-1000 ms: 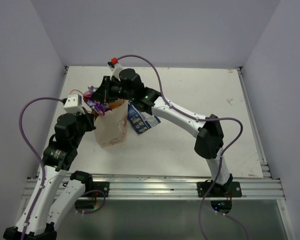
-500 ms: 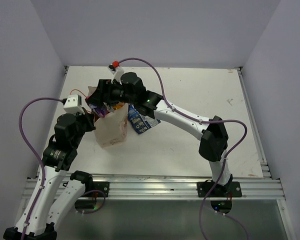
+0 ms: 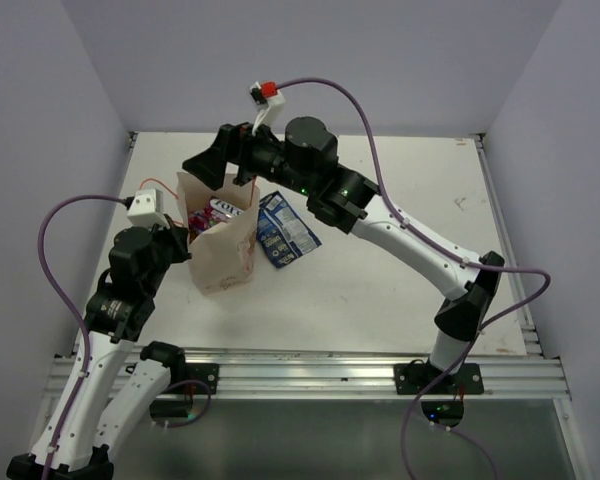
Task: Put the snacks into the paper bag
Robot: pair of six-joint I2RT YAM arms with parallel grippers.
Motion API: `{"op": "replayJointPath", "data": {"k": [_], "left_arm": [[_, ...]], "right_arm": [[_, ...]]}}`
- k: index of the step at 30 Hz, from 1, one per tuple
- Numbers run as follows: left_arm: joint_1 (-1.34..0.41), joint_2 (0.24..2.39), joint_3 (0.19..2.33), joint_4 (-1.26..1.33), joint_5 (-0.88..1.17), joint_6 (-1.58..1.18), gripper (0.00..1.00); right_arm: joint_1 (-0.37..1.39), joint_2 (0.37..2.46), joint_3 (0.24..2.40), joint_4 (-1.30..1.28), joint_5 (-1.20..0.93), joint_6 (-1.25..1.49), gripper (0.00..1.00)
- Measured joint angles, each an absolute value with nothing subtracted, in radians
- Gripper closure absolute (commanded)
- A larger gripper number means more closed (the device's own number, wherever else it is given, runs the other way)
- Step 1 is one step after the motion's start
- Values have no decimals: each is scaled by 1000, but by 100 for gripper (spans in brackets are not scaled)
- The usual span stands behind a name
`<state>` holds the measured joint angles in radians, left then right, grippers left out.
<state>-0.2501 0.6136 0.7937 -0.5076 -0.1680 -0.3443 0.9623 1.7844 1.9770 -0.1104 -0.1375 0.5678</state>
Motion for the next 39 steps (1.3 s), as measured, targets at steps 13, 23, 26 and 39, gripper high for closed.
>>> {"op": "replayJointPath", "data": {"k": [13,23,26,39], "left_arm": [[-250,615,794,-506,-168,-344,100],[-250,615,794,-506,-169,-344,100],[-250,615,794,-506,-170,-343,100],[-250,622,794,-506,-171,-329,100]], "right_arm": [[966,1535,1355,-167,265,477,2],[933,1773,1246,-130,372,464,3],[907,1900,1322,-105,362,454,4],[849,2173,1575,-114,330,411,8]]}}
